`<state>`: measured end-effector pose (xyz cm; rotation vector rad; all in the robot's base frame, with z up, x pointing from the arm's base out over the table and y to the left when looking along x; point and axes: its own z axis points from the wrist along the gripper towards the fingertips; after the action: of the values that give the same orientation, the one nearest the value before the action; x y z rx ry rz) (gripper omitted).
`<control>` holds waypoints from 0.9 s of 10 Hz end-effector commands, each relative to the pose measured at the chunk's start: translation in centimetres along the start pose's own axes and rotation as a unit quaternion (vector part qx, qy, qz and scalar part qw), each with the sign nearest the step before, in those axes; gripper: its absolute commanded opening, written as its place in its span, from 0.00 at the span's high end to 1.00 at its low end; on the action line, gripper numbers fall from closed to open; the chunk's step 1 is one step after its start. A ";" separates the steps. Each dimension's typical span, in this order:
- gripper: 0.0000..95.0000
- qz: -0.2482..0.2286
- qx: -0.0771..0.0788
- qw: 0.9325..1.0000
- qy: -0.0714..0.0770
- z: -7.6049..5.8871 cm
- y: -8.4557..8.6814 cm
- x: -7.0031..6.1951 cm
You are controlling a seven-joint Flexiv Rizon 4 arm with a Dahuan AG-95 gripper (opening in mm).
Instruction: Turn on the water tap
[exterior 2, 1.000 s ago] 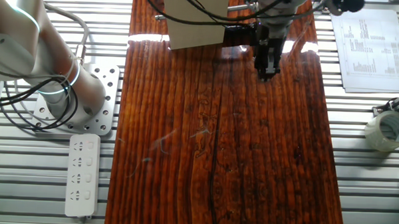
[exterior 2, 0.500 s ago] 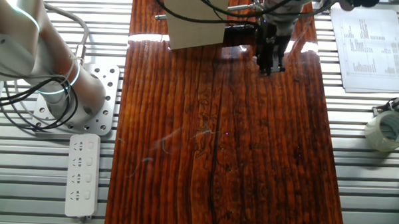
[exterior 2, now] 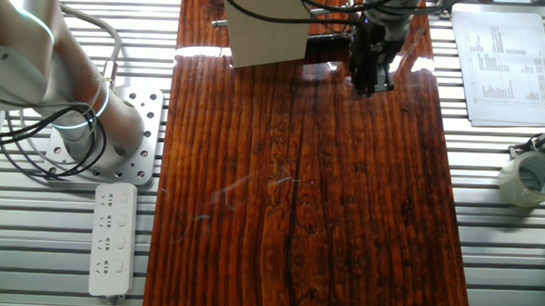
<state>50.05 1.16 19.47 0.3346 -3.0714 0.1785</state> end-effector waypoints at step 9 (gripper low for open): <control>1.00 -0.010 -0.122 0.992 -0.013 0.7 1.3 -0.9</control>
<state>50.37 2.13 18.98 0.6264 -3.0055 -0.0689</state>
